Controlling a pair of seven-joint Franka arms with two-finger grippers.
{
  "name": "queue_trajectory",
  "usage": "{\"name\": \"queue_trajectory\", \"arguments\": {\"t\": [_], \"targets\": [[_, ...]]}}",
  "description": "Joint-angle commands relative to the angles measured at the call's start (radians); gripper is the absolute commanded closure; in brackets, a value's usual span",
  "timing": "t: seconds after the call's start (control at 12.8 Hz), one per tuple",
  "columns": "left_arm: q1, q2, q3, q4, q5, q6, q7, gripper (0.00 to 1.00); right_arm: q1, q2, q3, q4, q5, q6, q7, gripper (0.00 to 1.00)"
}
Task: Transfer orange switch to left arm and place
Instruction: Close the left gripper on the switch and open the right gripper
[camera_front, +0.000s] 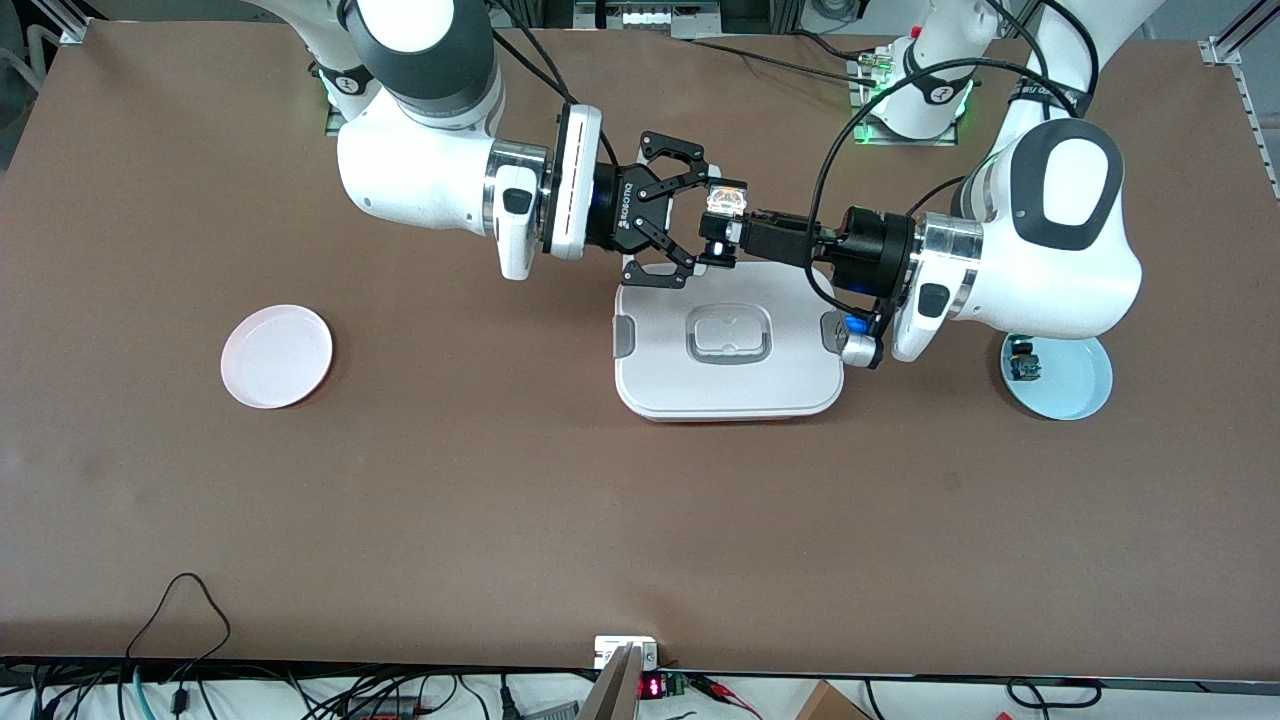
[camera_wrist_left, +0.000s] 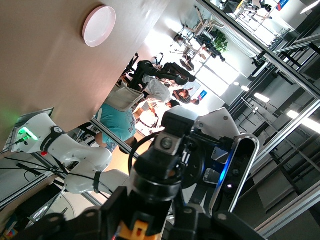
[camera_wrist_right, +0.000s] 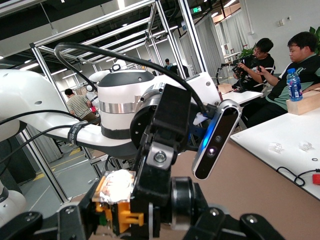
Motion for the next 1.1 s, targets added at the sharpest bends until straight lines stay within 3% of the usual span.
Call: {"name": "queue_trajectory", "arguments": {"t": [0.0,0.16,0.24,0.39,0.94,1.02], "targets": [[0.008,-0.017,-0.001,-0.002,-0.01,-0.038,-0.011,1.0,0.006,-0.01,0.004,-0.034,0.012,0.01,-0.053,1.0],[0.011,-0.017,0.001,-0.002,-0.01,-0.038,-0.011,1.0,0.006,-0.01,0.004,-0.034,0.012,0.011,-0.067,0.99],[0.011,-0.017,0.001,-0.002,-0.01,-0.039,-0.011,1.0,0.006,-0.01,0.004,-0.035,0.012,0.016,-0.089,0.94],[0.012,-0.015,0.001,-0.002,-0.01,-0.039,-0.011,1.0,0.006,-0.013,0.004,-0.035,0.021,0.017,-0.09,0.0],[0.053,-0.014,0.008,-0.001,-0.004,-0.093,-0.01,1.0,-0.026,-0.048,-0.003,-0.069,0.02,0.016,-0.09,0.0],[0.064,-0.018,0.012,0.001,0.041,-0.122,-0.01,1.0,-0.049,-0.06,-0.003,-0.081,0.02,0.011,-0.089,0.0]]}}
